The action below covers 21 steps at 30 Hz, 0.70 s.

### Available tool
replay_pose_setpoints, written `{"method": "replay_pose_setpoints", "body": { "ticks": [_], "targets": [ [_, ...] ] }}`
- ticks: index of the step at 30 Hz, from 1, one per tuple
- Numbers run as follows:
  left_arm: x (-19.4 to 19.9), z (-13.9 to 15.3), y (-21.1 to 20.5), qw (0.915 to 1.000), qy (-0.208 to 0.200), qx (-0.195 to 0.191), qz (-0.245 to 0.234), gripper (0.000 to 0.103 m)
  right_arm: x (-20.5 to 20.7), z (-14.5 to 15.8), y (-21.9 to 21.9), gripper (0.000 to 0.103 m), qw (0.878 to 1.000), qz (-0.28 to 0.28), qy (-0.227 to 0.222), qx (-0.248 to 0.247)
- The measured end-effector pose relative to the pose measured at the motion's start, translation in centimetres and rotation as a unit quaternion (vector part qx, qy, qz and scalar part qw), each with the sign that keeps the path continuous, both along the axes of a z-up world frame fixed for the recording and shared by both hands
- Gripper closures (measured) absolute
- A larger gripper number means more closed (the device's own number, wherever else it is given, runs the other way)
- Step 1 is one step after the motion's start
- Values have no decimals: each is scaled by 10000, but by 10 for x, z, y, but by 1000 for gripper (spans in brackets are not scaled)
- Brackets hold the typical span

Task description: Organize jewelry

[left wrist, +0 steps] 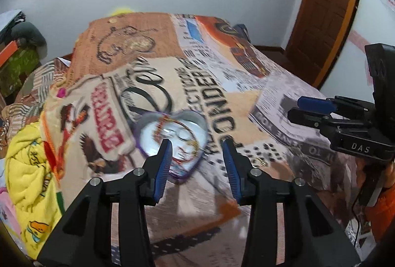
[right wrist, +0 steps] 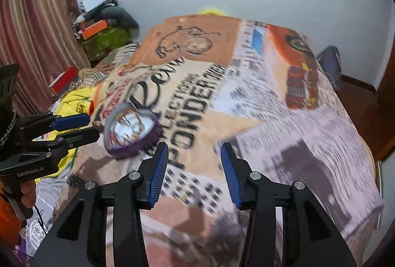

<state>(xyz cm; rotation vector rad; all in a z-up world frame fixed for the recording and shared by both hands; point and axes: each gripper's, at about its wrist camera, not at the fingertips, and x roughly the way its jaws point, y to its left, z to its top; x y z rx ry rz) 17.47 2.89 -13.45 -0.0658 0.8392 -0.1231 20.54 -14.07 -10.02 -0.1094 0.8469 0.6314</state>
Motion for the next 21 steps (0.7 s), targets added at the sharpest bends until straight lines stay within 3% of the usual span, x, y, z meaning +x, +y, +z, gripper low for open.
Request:
{"method": "replay_pose_setpoints", "body": {
  "ticks": [12, 21],
  "targets": [
    [10, -53, -68, 9951, 708, 49, -690, 61, -7, -37, -53, 63, 9981, -337, 470, -224],
    [29, -77, -89, 9911, 1000, -37, -879, 61, -6, -56, -85, 63, 9952, -635, 727, -156]
  ]
}}
